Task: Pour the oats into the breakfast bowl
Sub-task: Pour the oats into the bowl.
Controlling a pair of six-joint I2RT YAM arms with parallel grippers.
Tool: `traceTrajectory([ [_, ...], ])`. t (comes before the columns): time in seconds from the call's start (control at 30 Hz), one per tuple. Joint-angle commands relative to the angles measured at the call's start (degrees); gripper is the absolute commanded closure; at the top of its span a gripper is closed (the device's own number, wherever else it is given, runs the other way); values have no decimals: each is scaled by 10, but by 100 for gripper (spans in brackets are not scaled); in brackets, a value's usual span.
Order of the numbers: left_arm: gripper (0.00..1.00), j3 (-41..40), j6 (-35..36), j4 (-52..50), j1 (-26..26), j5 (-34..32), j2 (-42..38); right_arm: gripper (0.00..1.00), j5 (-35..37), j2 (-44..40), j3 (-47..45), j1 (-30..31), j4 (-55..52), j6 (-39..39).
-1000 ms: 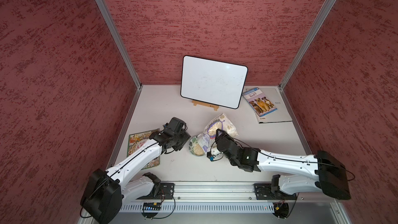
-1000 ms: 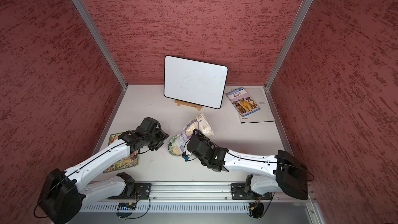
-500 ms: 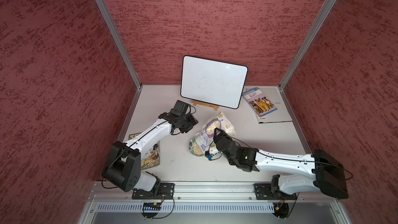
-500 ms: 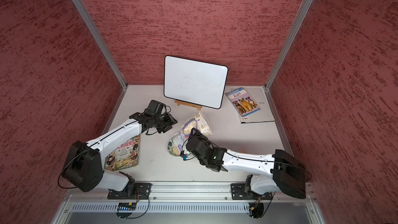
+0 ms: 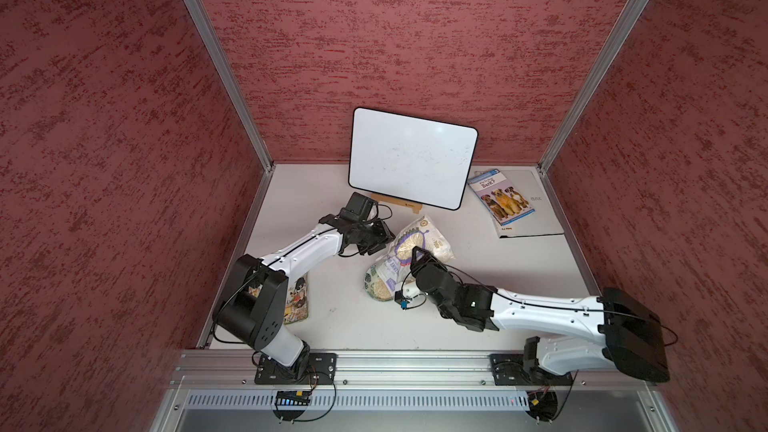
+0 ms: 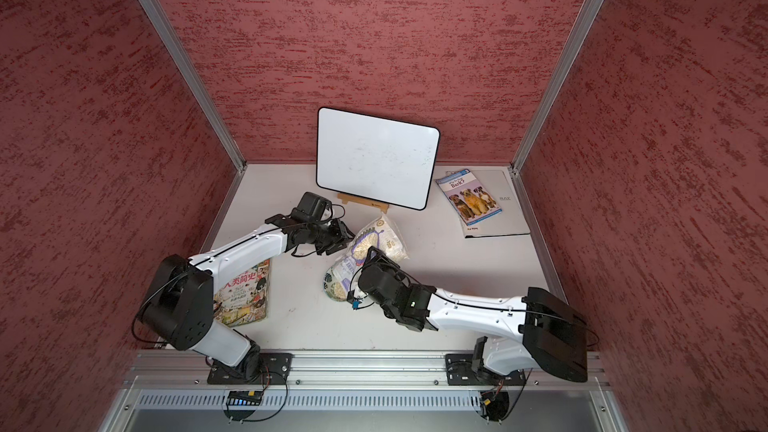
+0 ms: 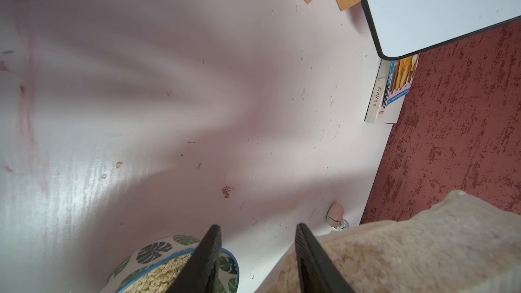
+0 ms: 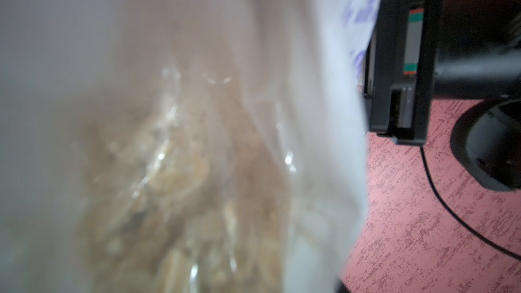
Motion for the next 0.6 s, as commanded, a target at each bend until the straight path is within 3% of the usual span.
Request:
traceTrajectory([
  [0.0, 55, 0, 12, 14, -7, 12, 3, 100, 36, -12, 12, -2, 92, -1],
  [0.57, 56, -28, -14, 38, -37, 23, -28, 100, 35, 12, 21, -1, 102, 6],
])
